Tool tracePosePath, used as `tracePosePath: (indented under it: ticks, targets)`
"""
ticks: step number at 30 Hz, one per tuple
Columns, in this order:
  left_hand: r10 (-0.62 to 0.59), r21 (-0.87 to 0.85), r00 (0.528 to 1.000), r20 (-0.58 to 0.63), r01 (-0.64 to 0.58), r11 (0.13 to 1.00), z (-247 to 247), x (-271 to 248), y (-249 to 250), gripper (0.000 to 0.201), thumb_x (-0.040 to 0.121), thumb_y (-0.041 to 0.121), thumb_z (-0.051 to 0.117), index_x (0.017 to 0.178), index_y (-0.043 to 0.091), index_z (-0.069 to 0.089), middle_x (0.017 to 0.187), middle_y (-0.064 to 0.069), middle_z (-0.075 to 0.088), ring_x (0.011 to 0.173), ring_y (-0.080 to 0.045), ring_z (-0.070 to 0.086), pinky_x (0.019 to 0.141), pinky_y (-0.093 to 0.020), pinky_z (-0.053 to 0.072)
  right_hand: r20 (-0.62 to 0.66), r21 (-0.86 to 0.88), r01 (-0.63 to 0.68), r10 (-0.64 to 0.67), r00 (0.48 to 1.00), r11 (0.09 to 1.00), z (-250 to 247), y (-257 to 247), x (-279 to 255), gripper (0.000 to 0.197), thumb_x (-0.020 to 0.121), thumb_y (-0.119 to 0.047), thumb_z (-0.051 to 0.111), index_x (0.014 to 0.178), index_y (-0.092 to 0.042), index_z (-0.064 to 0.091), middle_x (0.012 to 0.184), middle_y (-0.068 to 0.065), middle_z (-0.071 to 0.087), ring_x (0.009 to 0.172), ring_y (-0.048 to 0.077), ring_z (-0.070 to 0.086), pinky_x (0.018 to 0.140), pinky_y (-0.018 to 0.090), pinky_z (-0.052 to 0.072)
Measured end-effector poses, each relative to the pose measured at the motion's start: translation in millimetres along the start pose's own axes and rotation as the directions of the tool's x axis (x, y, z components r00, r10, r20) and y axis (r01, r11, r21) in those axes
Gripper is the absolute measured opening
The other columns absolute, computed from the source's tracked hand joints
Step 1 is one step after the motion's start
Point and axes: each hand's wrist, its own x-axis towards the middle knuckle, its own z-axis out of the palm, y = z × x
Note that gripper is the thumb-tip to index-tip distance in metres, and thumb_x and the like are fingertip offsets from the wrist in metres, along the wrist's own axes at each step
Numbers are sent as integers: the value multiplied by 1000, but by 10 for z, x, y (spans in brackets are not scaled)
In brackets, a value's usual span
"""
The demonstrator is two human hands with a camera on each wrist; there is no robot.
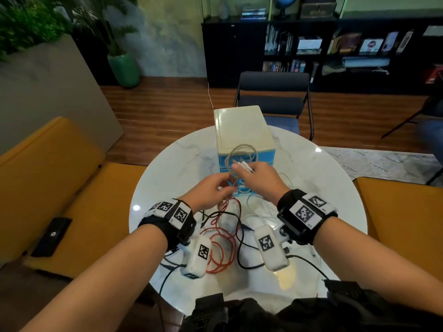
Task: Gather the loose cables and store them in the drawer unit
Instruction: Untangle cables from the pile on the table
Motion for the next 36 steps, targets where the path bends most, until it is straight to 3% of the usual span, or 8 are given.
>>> tracePosePath:
  ticks: [4, 10, 15, 21, 25, 29, 33, 36]
  targets:
    - [4, -133, 996, 87, 7, 991, 58, -14, -3, 14, 101, 15, 41, 114, 10, 43, 74, -2, 64, 51, -22, 57, 59, -36, 51, 59, 4, -74, 74, 996, 997, 22, -8, 25, 43, 91, -50, 58, 83, -9, 66, 69, 4, 59, 67, 19, 56, 50, 26, 35]
    - [-94, -78, 992, 80, 100, 992, 82, -70, -123, 13, 100, 34, 42, 104, 24, 48, 58, -4, 46, 37, -8, 38, 40, -21, 36, 147, 198, -91, 62, 987, 976, -34, 40, 6, 29, 92, -30, 65, 70, -19, 50, 59, -4, 41, 49, 8, 36, 44, 19, 28]
    - [-184, 86, 983, 1, 184, 979, 6, -93, -295, 33, 98, 41, 42, 95, 18, 65, 63, 1, 48, 53, -9, 47, 47, -25, 47, 64, -83, -76, 81, 995, 994, -229, 200, 90, 32, 92, -33, 65, 66, -20, 51, 63, -1, 49, 60, 15, 47, 51, 27, 30]
    - [-257, 234, 962, -95, 273, 933, -118, -171, -566, 26, 97, 27, 45, 86, 16, 65, 68, -1, 58, 58, -15, 55, 58, -25, 47, -138, -409, -277, 241, 961, 870, -688, 616, 266, 28, 92, -32, 61, 98, -5, 62, 98, 15, 65, 94, 34, 62, 71, 32, 42]
    - [-286, 203, 946, -155, 314, 928, -163, -191, -621, 12, 94, 23, 54, 98, 15, 63, 79, -4, 65, 63, -13, 62, 67, -27, 51, -320, -328, -396, 294, 901, 857, -885, 804, 355, 37, 92, -35, 62, 112, -4, 59, 114, 20, 65, 105, 38, 60, 76, 37, 43]
    - [-286, 196, 942, -178, 319, 927, -179, -158, -627, 12, 92, 18, 54, 101, 16, 62, 89, -3, 64, 69, -13, 62, 66, -22, 52, -317, -203, -318, 245, 916, 926, -885, 769, 319, 62, 89, -39, 67, 139, -11, 43, 128, 18, 60, 114, 37, 57, 86, 39, 45]
    - [-219, 300, 966, -138, 251, 920, -120, -143, -611, 12, 93, 19, 57, 100, 16, 66, 93, 1, 64, 87, -14, 60, 77, -21, 44, -295, -120, -196, 154, 943, 973, -733, 634, 273, 31, 95, -36, 57, 107, -7, 58, 101, 17, 65, 101, 37, 60, 76, 34, 41]
    - [-175, 402, 983, -51, 181, 898, 9, -103, -551, 21, 95, 27, 54, 103, 13, 67, 101, -3, 66, 88, -13, 55, 77, -21, 39, -86, 11, -137, 137, 987, 991, -619, 494, 188, 33, 100, -35, 47, 88, -9, 64, 74, 7, 56, 69, 26, 56, 56, 27, 39]
